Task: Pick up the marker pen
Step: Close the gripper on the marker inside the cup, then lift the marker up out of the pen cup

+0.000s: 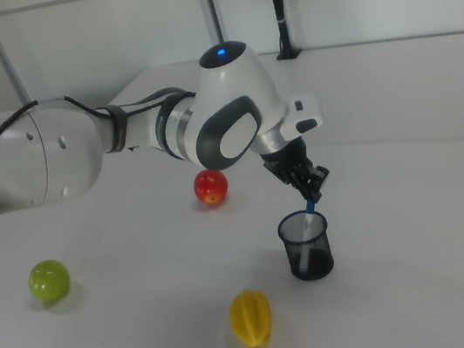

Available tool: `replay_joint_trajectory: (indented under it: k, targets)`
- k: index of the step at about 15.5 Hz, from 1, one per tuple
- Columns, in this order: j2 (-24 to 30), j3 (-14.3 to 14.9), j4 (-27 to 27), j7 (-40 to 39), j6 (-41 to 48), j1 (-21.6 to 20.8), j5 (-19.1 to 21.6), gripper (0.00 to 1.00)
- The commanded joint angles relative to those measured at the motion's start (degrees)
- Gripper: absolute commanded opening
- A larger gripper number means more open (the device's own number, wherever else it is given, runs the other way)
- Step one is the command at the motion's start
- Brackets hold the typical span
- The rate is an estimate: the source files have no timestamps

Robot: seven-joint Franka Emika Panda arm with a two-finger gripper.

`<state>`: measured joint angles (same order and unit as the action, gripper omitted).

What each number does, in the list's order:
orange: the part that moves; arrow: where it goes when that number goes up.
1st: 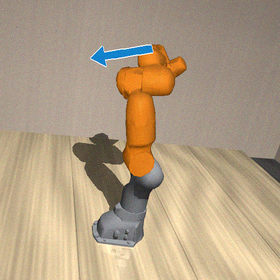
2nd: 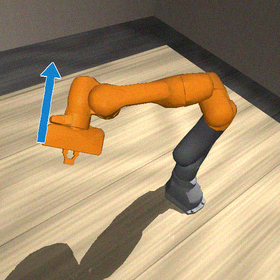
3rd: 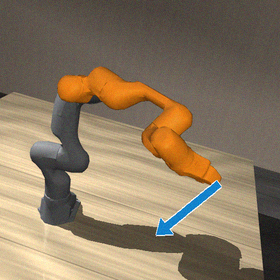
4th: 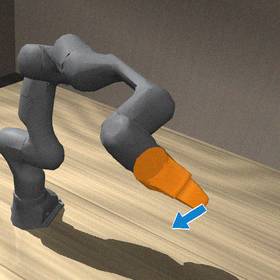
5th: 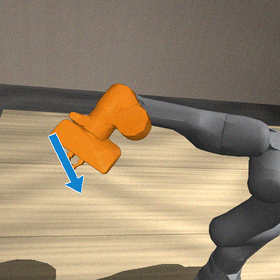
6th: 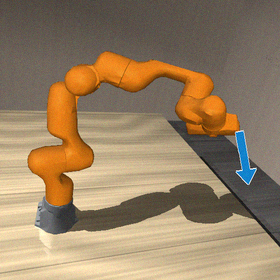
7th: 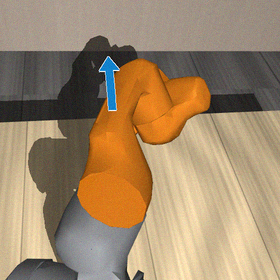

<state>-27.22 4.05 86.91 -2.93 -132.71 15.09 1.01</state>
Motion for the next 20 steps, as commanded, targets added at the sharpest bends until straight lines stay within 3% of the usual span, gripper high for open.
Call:
replay_joint_trajectory:
  k: [1, 7, 13, 20]
  targets:
    - [1.64, 0.61, 0.37, -1.12, -0.18, 0.02, -0.48, 0.09]
    - [4.98, 0.52, 0.37, -0.94, 0.08, 1.6, 0.66, 0.09]
    - [9.19, 0.78, 0.28, -0.85, 4.12, 2.4, 5.22, 0.09]
    - [13.59, 0.26, 0.19, -1.11, 19.22, 1.43, 7.08, 0.09]
